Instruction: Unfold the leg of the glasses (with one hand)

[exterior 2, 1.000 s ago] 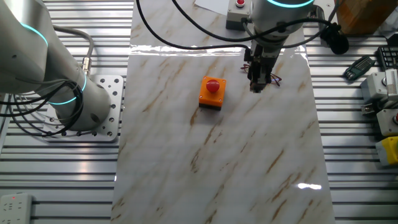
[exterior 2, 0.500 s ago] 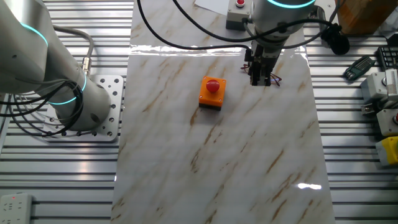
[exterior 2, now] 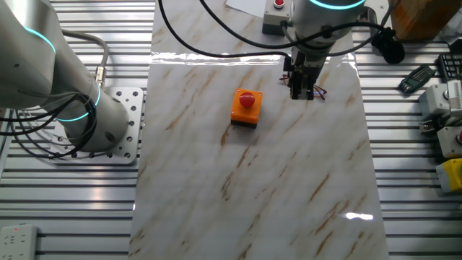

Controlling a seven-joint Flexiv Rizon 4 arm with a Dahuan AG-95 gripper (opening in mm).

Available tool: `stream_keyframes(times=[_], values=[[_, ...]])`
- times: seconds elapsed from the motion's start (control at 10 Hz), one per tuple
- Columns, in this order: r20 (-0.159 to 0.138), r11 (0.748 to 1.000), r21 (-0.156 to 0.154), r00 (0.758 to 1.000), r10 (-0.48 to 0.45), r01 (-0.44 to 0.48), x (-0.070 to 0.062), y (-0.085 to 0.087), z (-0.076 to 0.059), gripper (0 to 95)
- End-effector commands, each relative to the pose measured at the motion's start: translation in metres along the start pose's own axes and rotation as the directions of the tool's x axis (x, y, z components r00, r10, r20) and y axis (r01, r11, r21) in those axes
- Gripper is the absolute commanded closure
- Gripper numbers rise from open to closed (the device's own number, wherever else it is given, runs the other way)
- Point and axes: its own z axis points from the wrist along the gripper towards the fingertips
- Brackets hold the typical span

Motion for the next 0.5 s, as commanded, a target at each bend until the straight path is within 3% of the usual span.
stream_keyframes(times=[0.1, 0.5], values=[[-0.001, 1.000, -0.001, 1.000, -0.001, 0.001, 0.0003, 0.0002, -0.0006, 95.0], [-0.004, 1.000, -0.001, 1.000, 0.001, -0.001, 0.0002, 0.0002, -0.0006, 95.0]])
